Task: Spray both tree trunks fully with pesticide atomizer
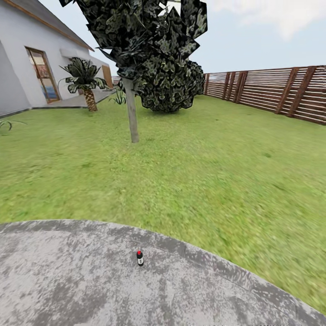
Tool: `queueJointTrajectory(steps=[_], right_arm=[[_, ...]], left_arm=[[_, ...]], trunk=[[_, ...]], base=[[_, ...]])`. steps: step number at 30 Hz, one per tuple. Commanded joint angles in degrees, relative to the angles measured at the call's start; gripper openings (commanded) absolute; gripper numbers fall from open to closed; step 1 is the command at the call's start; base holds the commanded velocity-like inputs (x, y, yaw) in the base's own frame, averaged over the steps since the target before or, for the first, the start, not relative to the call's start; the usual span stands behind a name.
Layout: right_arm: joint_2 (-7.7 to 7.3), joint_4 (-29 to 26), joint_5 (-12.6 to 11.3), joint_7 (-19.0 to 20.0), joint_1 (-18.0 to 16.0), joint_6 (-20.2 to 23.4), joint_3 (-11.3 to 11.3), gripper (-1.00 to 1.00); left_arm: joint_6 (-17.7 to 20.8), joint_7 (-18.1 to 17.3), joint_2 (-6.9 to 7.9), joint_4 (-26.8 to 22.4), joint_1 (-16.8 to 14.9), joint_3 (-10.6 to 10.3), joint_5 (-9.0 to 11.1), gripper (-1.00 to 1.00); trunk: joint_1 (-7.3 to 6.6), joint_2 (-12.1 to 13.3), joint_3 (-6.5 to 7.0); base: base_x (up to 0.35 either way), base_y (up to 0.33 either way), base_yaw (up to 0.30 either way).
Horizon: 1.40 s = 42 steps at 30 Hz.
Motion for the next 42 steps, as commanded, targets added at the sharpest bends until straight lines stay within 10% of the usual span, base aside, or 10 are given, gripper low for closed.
queueJointTrajectory(steps=[1, 19, 42], right_arm=[[0.01, 0.06, -0.01, 0.02, -0.04, -0.21, -0.07, 1.00], [-0.07, -0.02, 0.04, -0.39, -0.04, -0.31, -0.19, 1.00], [-0.05, -0.12, 0.12, -0.33, -0.04, -0.39, -0.07, 1.00]], left_arm=[[-0.17, -0.01, -0.01, 0.03, -0.01, 0.05, 0.15, 1.00], [-0.17, -0.01, -0.01, 0.04, -0.01, 0.05, 0.15, 1.00], [-0.35, 0.16, -0.01, -0.01, -0.01, 0.05, 0.15, 1.00]], trunk=[[-0.01, -0.02, 0.00], [-0.01, -0.02, 0.71], [-0.01, -0.02, 0.74]], base=[[0.001, 0.020, -0.291], [0.000, 0.160, -0.280], [0.039, 0.003, -0.010]])
